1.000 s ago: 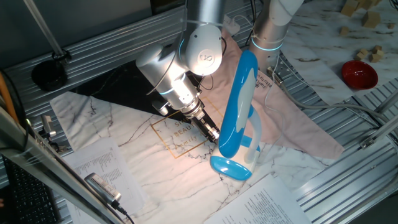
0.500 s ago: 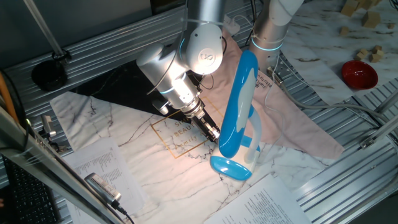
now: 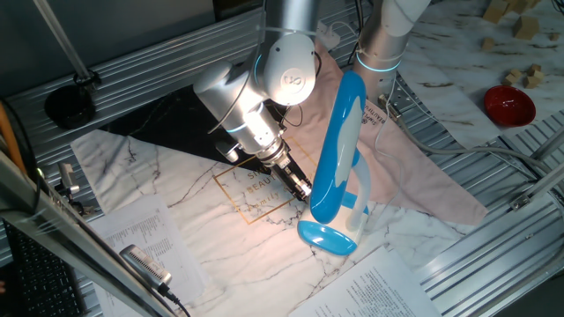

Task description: Turn off the desk lamp by pressing the button

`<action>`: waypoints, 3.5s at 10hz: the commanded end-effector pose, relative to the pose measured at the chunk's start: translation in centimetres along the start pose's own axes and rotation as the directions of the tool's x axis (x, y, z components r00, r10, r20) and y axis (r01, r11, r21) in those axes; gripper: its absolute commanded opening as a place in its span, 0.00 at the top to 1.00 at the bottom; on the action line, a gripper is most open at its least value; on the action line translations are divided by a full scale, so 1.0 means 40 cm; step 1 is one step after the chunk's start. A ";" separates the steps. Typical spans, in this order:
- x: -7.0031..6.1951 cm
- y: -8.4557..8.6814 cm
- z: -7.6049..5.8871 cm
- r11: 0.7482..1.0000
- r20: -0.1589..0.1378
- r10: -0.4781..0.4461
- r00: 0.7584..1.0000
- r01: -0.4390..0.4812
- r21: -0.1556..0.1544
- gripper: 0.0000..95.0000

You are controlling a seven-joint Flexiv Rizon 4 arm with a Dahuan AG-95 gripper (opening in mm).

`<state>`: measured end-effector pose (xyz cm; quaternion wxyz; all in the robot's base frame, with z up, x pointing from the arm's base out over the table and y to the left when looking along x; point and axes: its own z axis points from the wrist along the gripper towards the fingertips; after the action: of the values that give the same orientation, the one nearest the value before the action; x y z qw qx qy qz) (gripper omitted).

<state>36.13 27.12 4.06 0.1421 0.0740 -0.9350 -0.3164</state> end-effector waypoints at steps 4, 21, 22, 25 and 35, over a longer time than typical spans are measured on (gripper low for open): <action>0.000 -0.001 0.001 1.000 0.001 0.008 1.000 -0.008 0.002 1.00; 0.009 0.049 -0.134 0.990 -0.016 0.003 1.000 0.000 0.140 1.00; 0.009 0.045 -0.151 0.989 -0.019 -0.008 1.000 0.011 0.150 1.00; 0.009 0.035 -0.213 0.968 -0.017 -0.054 0.998 0.057 0.246 1.00; 0.003 0.026 -0.313 0.837 0.008 -0.139 0.990 0.113 0.535 1.00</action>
<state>39.65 20.65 14.36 0.0676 0.1636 -0.9829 -0.0508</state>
